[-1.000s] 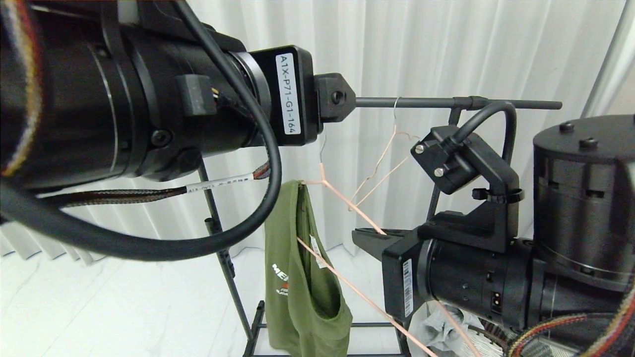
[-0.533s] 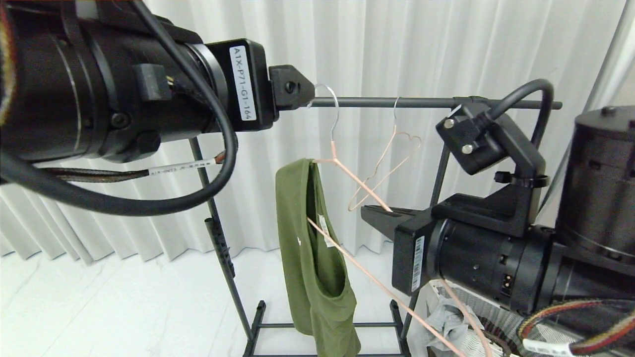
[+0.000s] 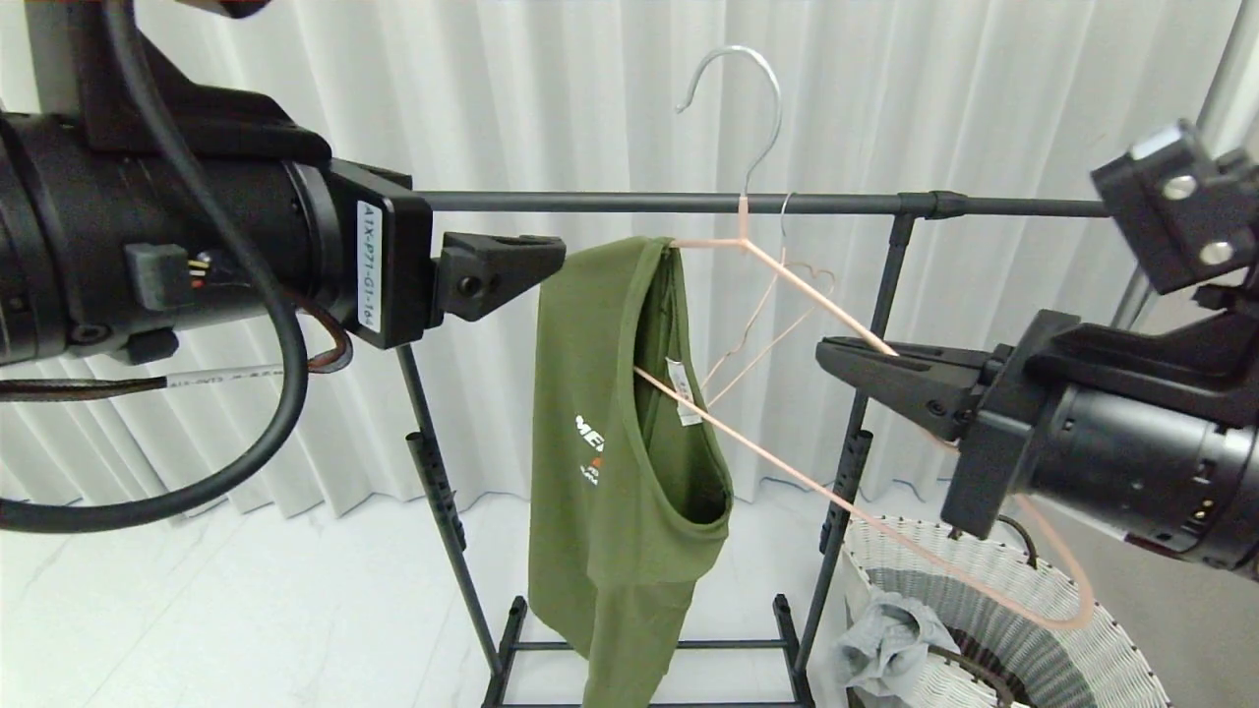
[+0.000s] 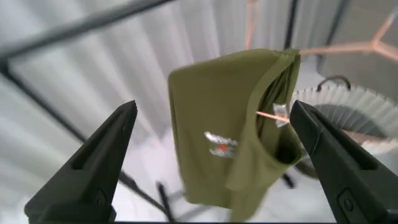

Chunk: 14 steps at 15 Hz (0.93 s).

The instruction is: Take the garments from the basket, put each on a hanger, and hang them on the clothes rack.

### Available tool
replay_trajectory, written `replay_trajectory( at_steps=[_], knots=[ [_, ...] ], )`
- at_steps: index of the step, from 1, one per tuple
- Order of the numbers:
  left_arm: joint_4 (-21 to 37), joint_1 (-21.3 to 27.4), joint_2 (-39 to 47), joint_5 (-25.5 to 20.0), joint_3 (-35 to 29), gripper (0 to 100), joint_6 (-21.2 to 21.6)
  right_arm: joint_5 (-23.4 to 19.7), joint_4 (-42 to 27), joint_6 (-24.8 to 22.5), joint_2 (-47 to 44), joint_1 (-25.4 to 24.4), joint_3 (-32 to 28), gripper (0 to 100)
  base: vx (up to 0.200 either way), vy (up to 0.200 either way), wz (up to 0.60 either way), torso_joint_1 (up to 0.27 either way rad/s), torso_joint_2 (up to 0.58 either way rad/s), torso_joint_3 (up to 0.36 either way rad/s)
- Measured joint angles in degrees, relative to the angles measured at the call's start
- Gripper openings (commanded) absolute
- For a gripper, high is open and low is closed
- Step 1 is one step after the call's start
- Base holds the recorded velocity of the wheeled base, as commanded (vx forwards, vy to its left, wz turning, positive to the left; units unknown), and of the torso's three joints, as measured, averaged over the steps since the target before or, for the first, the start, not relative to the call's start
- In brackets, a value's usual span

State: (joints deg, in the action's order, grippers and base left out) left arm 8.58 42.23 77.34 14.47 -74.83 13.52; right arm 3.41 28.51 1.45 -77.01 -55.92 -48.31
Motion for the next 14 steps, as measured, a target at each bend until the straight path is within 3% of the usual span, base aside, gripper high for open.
replay_trajectory(
  at_steps=[3, 5, 11, 14],
  knots=[
    [-8.3, -5.9, -0.5, -12.4, 4.5, 100, 14.3, -4.6, 0.9, -2.1, 2.7, 3.7, 0.4, 0, 0.000, 0.000, 0.00, 0.000, 0.00, 0.000],
    [-9.6, -8.7, 0.3, -16.5, 5.0, 100, 20.4, -5.4, 1.0, -2.5, 3.4, 4.2, 0.4, 0, 0.000, 0.000, 0.00, 0.000, 0.00, 0.000],
    [-9.9, -9.2, 3.3, -17.1, 4.4, 100, 26.9, -7.3, 1.0, -5.2, 4.2, 2.8, 0.4, 0, 0.000, 0.000, 0.00, 0.000, 0.00, 0.000],
    [-9.9, -7.4, 5.0, -17.0, 2.7, 100, 27.2, -7.3, 1.0, -5.9, 4.2, 1.6, 0.4, 0, 0.000, 0.000, 0.00, 0.000, 0.00, 0.000]
  ],
)
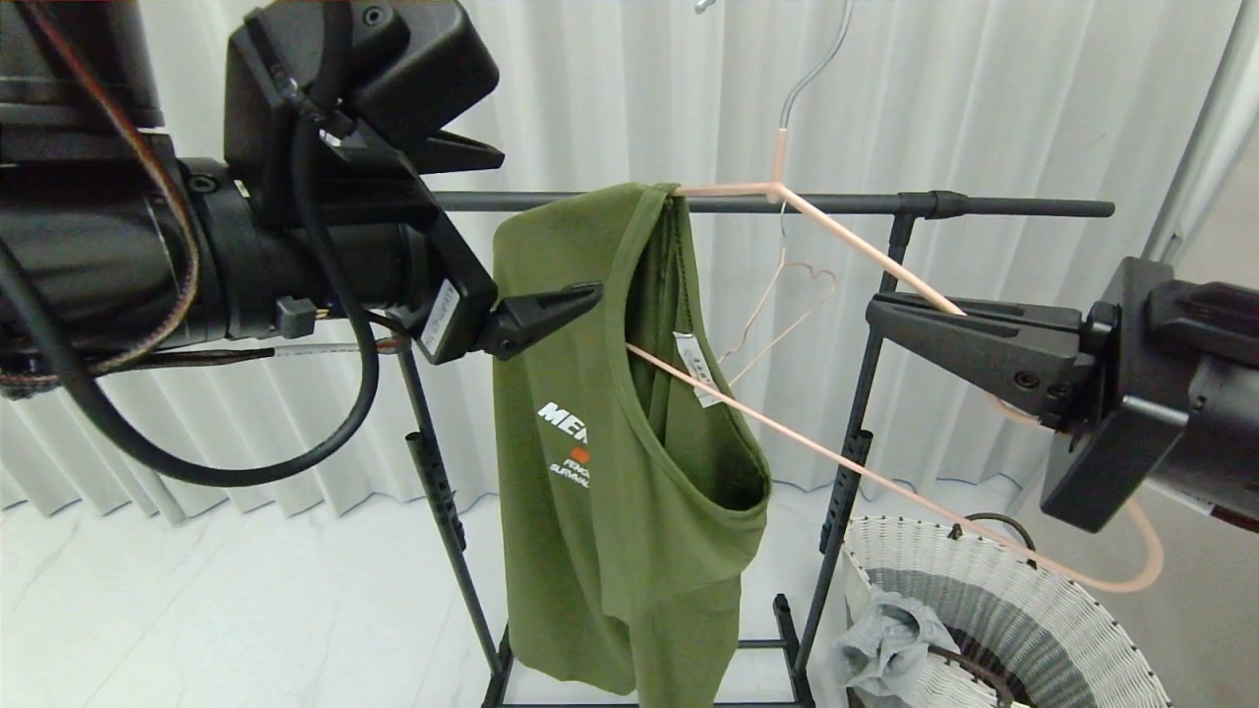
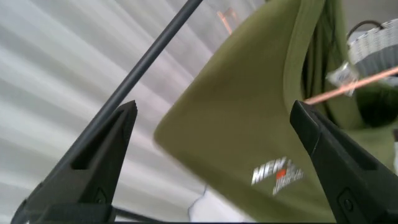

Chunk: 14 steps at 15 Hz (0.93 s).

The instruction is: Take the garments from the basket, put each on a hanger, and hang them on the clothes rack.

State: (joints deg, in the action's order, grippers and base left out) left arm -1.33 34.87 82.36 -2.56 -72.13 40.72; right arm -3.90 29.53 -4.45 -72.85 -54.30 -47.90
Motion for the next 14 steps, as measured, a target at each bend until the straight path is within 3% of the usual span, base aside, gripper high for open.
replay_trajectory(
  at_steps=[12, 13, 14],
  knots=[
    [-1.0, 0.9, 1.7, 0.0, -0.4, 100, 0.1, -0.6, -1.5, -1.3, 0.5, -7.1, 0.6, 0, 0.000, 0.000, 0.00, 0.000, 0.00, 0.000],
    [-1.0, 0.9, 1.7, 0.0, -0.4, 0, 0.1, -0.6, -1.5, -1.3, 0.6, -7.3, 0.6, 0, 0.000, 0.000, 0.00, 0.000, 0.00, 0.000],
    [-1.0, 0.9, 1.6, 0.0, -0.4, 0, 0.1, -0.6, -1.5, -1.3, 0.6, -7.4, 0.5, 0, 0.000, 0.000, 0.00, 0.000, 0.00, 0.000]
  ],
)
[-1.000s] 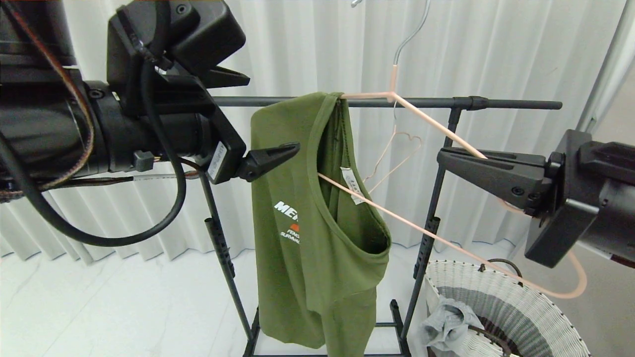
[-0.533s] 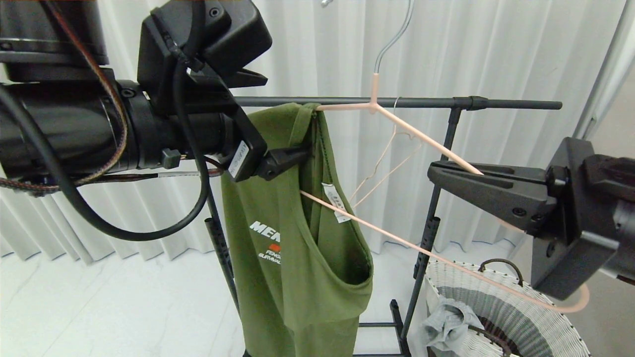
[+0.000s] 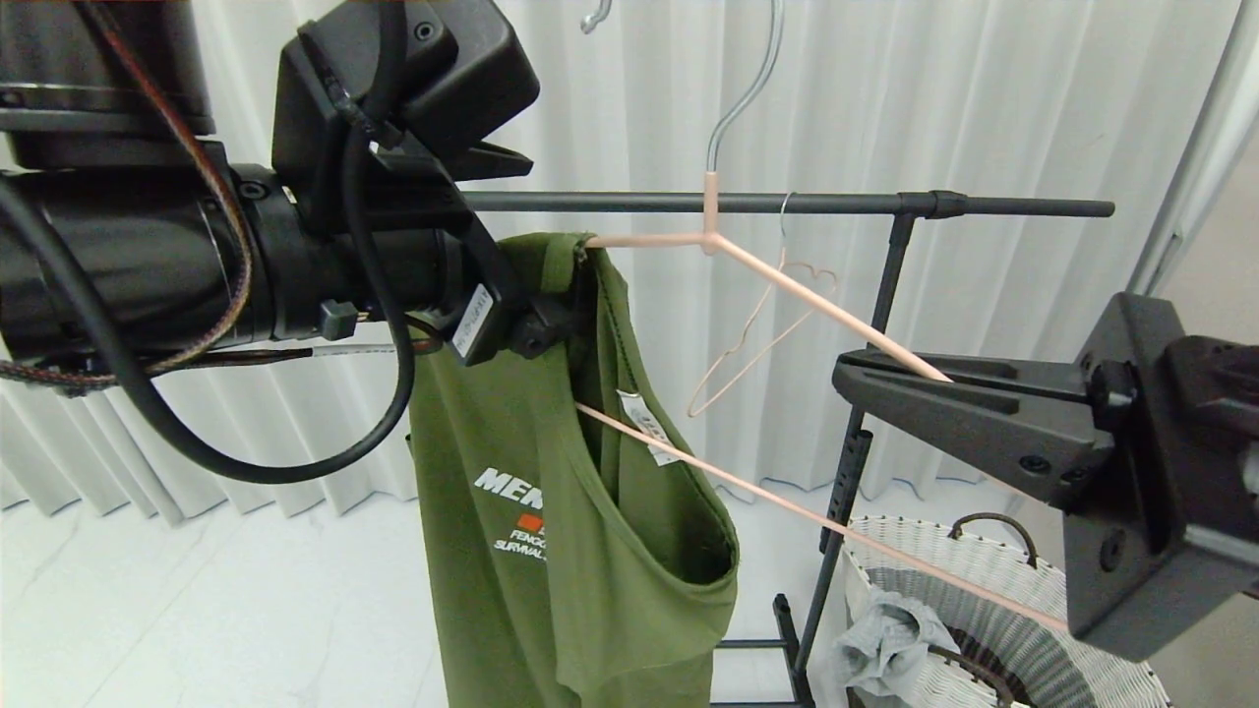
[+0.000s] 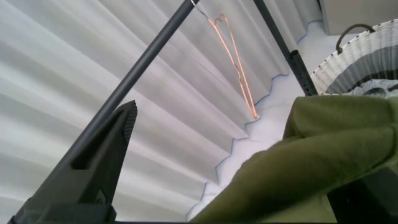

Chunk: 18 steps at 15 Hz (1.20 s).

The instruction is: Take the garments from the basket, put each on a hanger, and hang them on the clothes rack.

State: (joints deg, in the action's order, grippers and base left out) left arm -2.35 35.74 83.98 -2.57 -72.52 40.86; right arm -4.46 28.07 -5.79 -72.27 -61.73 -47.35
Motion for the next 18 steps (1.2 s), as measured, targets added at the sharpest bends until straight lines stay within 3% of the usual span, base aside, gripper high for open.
replay_trajectory(
  at_steps=[18],
  knots=[
    [-0.4, 0.6, -2.2, 0.3, 3.6, 0, -0.4, 1.0, 0.1, 0.0, -0.4, 0.3, -0.1, 0, 0.000, 0.000, 0.00, 0.000, 0.00, 0.000]
  ],
)
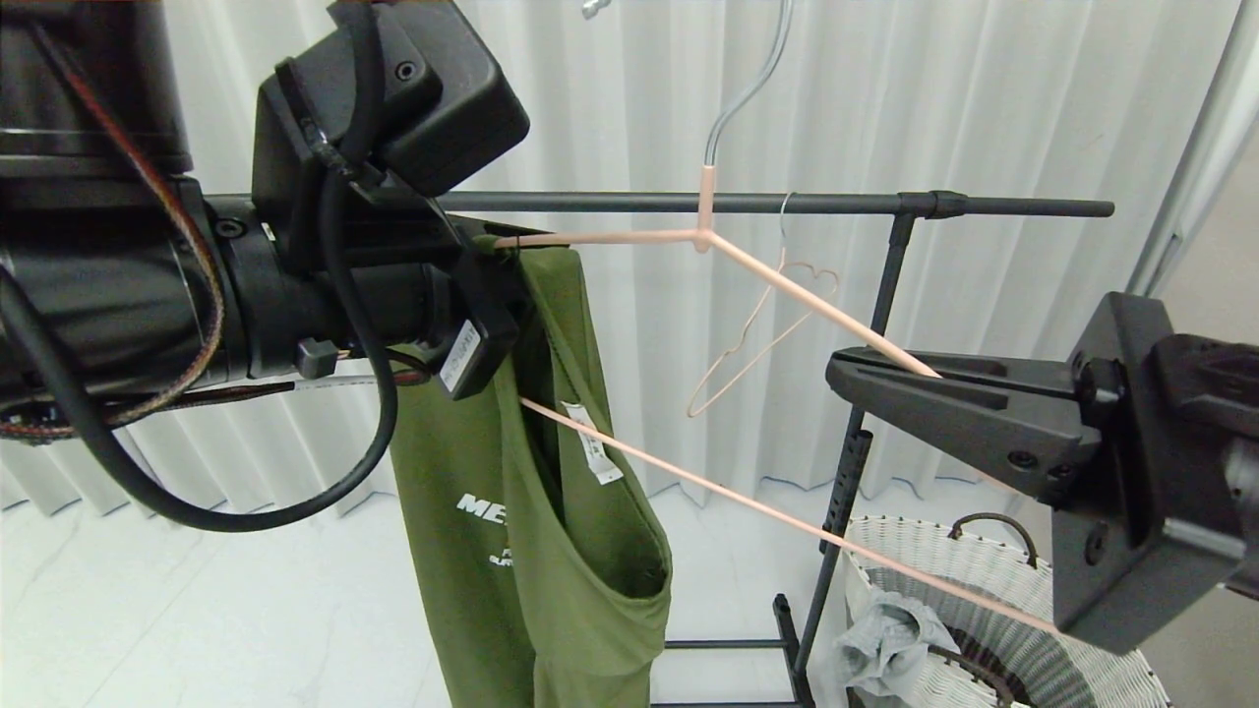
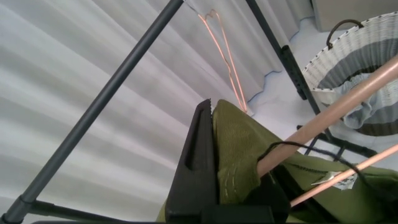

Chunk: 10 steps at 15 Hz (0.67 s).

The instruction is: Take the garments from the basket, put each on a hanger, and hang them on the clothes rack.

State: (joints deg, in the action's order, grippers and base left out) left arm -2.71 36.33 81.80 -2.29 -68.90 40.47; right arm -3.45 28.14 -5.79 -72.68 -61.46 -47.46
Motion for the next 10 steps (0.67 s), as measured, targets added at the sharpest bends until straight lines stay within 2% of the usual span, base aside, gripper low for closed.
replay_trajectory(
  at_steps=[1, 5, 7, 10],
  knots=[
    [0.0, 0.0, 0.0, 0.1, 0.0, 0, 0.0, 0.2, 0.0, 0.0, 0.0, 0.0, 0.0, 100, 0.000, 0.000, 0.00, 0.000, 0.00, 0.000],
    [-0.1, -0.2, -0.1, 1.3, 0.8, 0, 0.0, 1.7, 0.0, -0.6, -0.1, 0.3, 0.1, 100, 0.000, 0.000, 0.00, 0.000, 0.00, 0.000],
    [0.0, -0.4, -0.3, 4.6, 2.0, 0, -0.3, 1.8, 0.2, -1.4, 0.0, 1.5, 0.1, 100, 0.000, 0.000, 0.00, 0.000, 0.00, 0.000],
    [0.0, -1.1, -0.5, 6.8, 4.2, 0, -1.9, 1.8, 0.4, -2.2, 0.2, 3.7, 0.0, 100, 0.000, 0.000, 0.00, 0.000, 0.00, 0.000]
  ],
)
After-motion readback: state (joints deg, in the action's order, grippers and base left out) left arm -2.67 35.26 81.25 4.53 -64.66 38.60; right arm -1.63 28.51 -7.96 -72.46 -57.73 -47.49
